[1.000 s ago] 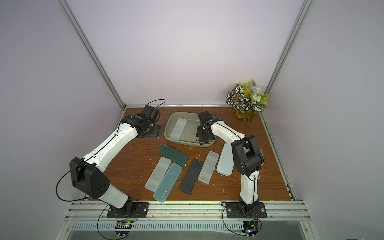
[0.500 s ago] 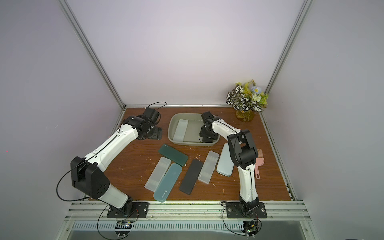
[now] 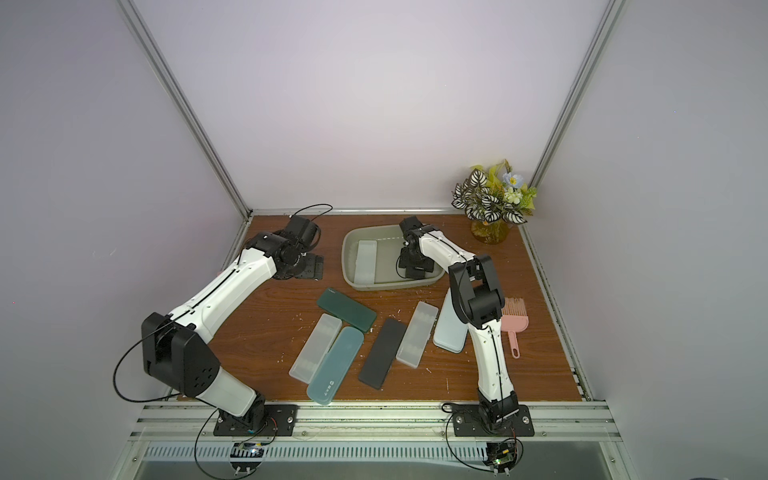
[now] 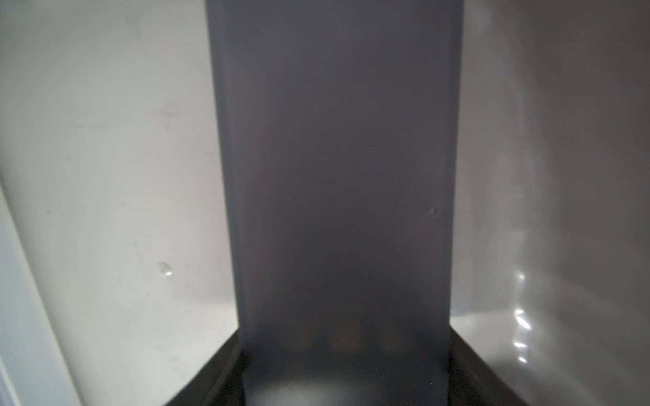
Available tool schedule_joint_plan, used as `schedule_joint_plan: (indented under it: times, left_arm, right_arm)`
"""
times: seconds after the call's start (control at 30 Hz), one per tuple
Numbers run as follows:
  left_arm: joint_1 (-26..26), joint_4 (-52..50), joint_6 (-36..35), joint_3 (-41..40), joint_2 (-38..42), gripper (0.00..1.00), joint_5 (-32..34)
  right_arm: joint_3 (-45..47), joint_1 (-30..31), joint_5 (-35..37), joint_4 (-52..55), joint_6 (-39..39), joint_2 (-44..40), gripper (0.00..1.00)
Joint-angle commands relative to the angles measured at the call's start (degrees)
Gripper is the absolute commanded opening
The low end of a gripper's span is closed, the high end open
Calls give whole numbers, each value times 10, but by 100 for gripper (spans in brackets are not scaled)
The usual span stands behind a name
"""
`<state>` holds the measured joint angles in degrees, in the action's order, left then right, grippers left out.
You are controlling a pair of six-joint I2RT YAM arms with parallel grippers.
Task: Put the pencil case into the storage box
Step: Place the pencil case at the storage box.
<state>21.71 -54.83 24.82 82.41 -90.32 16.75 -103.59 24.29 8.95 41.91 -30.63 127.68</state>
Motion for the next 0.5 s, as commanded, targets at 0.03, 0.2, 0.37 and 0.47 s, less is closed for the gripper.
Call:
schedule_joint_plan:
  times: [0.03, 0.2, 0.37, 0.47]
  left_arm:
    - [-6, -1, -8, -3, 1, 100, -2]
    - [-6, -1, -7, 0, 1, 100, -3]
    - [-7, -1, -6, 3, 1, 100, -6]
    - [-7, -2, -7, 3, 3, 100, -8]
  right_arm:
    - [-25, -7, 37, 38, 31, -11, 80]
    - [-33, -9, 60, 57, 46, -18, 91]
    - [-49, -9, 70, 67, 55, -38, 96]
    - [-60, -9, 81, 75, 60, -49, 96]
